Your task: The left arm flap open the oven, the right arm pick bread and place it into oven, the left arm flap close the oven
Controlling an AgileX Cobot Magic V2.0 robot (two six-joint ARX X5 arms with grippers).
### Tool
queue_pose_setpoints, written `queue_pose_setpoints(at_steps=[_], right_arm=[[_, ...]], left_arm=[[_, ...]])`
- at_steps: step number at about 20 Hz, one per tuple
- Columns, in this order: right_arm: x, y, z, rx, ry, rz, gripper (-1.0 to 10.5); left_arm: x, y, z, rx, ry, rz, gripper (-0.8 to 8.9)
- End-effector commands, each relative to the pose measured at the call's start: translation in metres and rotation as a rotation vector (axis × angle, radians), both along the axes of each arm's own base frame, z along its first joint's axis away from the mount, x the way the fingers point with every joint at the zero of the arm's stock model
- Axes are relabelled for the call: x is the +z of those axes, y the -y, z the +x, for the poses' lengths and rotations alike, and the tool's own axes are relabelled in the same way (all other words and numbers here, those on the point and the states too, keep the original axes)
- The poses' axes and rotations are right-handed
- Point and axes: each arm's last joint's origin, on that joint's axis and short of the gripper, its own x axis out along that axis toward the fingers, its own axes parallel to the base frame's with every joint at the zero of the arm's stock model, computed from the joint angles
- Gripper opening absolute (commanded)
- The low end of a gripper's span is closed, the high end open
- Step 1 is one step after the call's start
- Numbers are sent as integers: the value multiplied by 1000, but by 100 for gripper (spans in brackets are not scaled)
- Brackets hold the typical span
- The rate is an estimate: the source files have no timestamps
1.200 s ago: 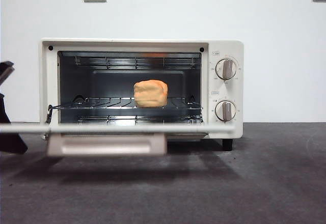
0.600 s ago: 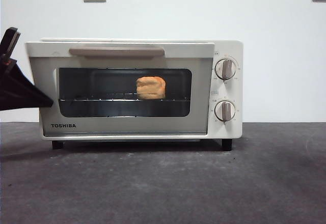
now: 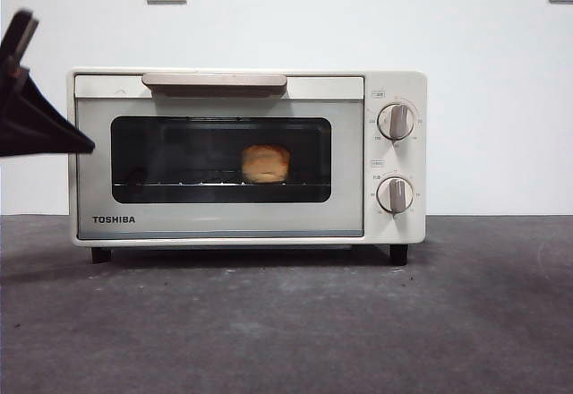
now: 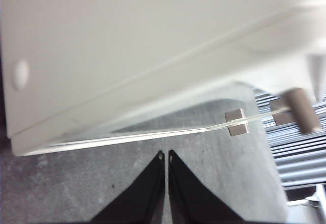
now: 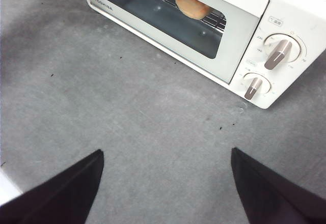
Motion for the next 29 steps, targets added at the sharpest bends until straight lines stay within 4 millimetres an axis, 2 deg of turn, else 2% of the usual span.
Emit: queue_pose_setpoints(at_steps=[1, 7, 11, 14, 19, 29], right_arm=[[1, -4, 1, 6, 7, 15, 397], [0, -9, 3, 45, 14, 75, 397], [-22, -17, 7, 99, -15, 148, 397], [-35, -23, 10, 120, -13, 230, 397], [-33, -26, 13, 123, 42, 294, 397], [-32, -26, 14, 81, 67, 280, 378]], left_arm=[[15, 5, -10, 1, 59, 81, 16], [65, 25, -64, 48, 175, 312, 16], [102, 32, -101, 76, 227, 495, 16], [118, 31, -123, 86, 238, 566, 16], [122, 29, -143, 93, 252, 578, 16], [122, 28, -144, 91, 246, 578, 17]])
